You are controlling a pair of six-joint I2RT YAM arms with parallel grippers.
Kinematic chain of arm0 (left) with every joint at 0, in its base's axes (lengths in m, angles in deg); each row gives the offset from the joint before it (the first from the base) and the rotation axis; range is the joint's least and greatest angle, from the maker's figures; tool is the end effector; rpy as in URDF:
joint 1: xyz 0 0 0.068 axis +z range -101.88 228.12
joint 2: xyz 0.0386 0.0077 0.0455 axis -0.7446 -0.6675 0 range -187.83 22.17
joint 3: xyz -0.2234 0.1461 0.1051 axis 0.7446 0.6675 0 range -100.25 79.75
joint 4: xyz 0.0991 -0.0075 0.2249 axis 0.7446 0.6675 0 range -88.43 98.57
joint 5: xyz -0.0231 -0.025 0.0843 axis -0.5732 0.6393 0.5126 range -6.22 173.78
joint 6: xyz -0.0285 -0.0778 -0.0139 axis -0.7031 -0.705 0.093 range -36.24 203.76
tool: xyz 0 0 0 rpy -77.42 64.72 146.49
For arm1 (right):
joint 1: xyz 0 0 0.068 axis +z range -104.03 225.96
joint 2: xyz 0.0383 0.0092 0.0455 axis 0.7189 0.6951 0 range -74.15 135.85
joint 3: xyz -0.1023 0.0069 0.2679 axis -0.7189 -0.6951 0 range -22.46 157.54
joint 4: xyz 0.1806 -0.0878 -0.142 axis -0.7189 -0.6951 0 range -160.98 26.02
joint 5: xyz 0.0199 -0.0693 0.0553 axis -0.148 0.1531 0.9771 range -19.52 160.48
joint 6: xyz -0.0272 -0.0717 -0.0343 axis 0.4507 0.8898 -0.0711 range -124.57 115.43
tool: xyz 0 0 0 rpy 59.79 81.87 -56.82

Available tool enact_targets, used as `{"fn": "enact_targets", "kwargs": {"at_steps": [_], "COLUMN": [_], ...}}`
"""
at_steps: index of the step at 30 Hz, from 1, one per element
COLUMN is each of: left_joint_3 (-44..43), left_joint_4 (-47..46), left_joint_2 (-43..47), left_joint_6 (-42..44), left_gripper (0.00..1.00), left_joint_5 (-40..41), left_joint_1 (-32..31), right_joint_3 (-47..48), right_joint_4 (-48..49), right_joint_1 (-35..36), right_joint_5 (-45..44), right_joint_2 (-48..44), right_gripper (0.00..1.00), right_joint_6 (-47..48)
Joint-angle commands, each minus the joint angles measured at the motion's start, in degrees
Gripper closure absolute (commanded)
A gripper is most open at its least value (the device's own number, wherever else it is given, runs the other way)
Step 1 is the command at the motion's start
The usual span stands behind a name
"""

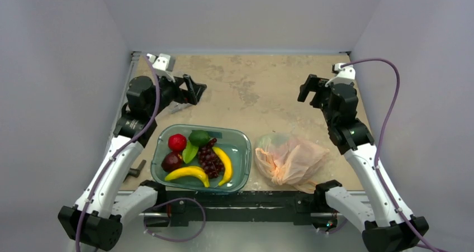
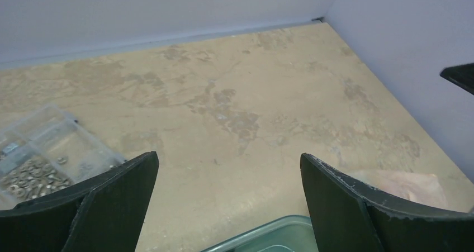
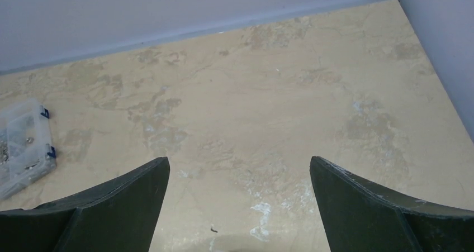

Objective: Take the fake fruits out of the plastic bag

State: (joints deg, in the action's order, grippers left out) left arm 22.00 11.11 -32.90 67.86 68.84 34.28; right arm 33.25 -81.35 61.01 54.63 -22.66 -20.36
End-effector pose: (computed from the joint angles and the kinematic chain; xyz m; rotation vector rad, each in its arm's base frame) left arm 0.2187 -0.0734 0.3951 0.1684 1.7151 -0.6066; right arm 0.2089 0.0354 0.3751 0.2085 1.7812 0.1367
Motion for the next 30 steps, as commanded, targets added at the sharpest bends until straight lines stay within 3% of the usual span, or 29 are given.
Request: {"fn": "enact_targets", "kwargs": {"at_steps": [1, 10, 19, 25, 30], "left_joint_3": [-2.71, -5.53, -7.02, -6.84, -6.84], "left_joint_4": [-1.62, 3.33, 4.9, 4.74, 4.68], "left_joint_2": [-2.13, -7.56, -7.78, -6.48, -6.37], "left_joint_6": [0.16, 4.12, 4.13, 4.06, 3.82], "left_gripper": [0.01, 0.01, 0.0, 0.0, 0.0], "left_joint_5": [-3.19, -3.2, -4.91, -5.7, -6.86], "left_joint_1": [-5.82, -18.43, -20.61, -20.6, -20.9], "right_joint_3": [1.96, 1.7, -0.09, -3.48, -1.2], "right_joint_4": [-2.66, -11.93, -25.81, -32.58, -44.24], "right_joint_1": [0.16, 0.1, 4.33, 15.5, 20.76], "right_joint_5": [0.66, 13.5, 19.66, 16.35, 6.36], "right_joint_2": [0.0, -0.24, -0.41, -2.56, -2.88], "right_gripper": [0.01, 0.01, 0.01, 0.01, 0.01], "right_joint_6": [-2.61, -9.96, -17.17, -25.73, -27.99]}}
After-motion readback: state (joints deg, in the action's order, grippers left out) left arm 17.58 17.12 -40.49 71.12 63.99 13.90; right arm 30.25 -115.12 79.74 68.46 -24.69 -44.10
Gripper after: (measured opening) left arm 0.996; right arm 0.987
